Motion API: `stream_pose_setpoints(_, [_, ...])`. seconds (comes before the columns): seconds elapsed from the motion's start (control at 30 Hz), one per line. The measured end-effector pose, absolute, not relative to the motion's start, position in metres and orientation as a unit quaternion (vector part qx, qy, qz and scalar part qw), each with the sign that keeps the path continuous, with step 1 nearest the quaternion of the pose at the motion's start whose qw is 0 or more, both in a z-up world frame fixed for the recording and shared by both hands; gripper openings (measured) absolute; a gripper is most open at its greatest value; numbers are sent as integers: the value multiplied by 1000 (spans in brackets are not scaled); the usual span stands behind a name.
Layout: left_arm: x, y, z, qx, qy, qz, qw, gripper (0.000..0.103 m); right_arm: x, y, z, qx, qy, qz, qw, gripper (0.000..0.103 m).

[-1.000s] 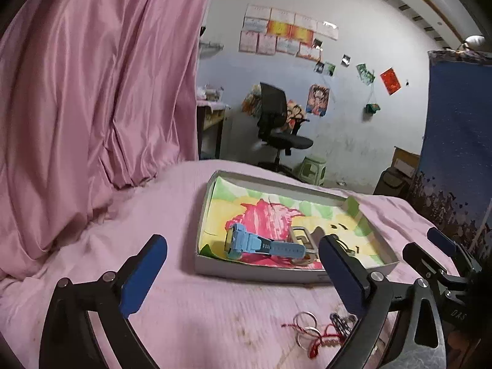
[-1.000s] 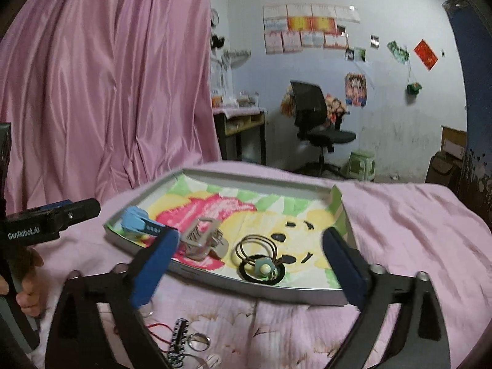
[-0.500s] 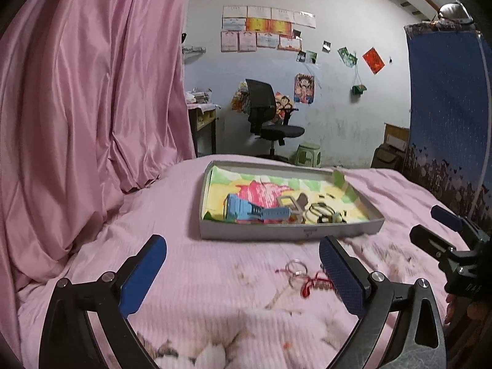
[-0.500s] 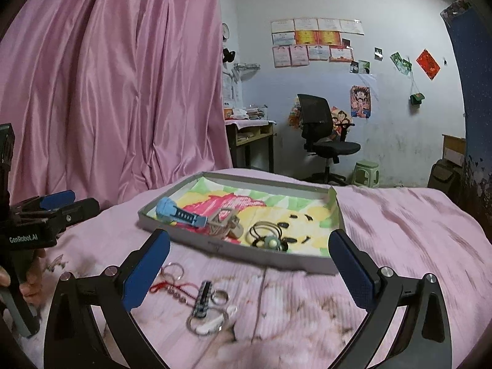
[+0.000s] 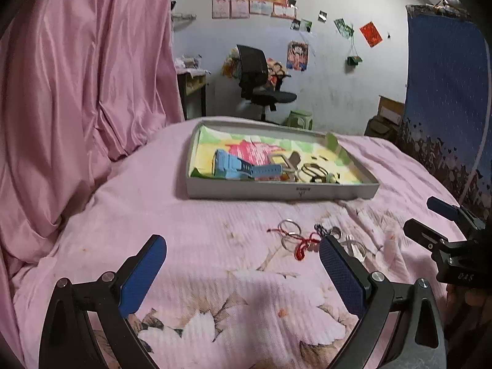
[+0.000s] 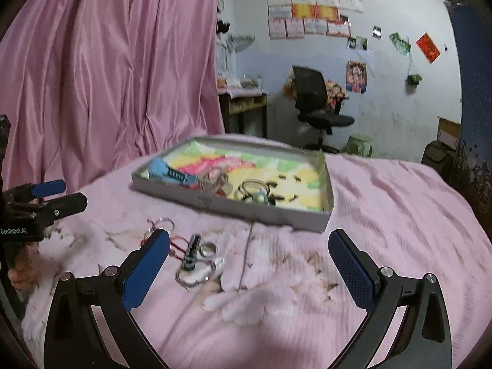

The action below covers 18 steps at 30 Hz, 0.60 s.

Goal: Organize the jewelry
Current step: 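Move both tools back toward the remaining keyrings and red cord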

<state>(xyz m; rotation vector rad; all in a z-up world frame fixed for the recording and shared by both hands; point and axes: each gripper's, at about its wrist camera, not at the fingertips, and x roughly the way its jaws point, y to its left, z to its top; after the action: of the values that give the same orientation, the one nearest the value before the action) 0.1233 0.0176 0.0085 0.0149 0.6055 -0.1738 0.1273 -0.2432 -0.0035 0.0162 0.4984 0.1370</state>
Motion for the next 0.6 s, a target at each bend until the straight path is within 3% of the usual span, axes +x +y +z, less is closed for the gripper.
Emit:
stream_pose_setpoints(0.3, [136, 10, -8, 16, 344, -111, 932, 99, 136, -245, -18, 9, 298, 62, 953, 101])
stream_pose_setpoints(0.47, [142, 9, -12, 8, 359, -131, 924, 80, 138, -242, -19, 6, 307, 70, 949, 101])
stream_pose_setpoints(0.6, [146, 5, -15, 6, 369, -150, 917, 70, 139, -238, -21, 0, 319, 84, 944, 79])
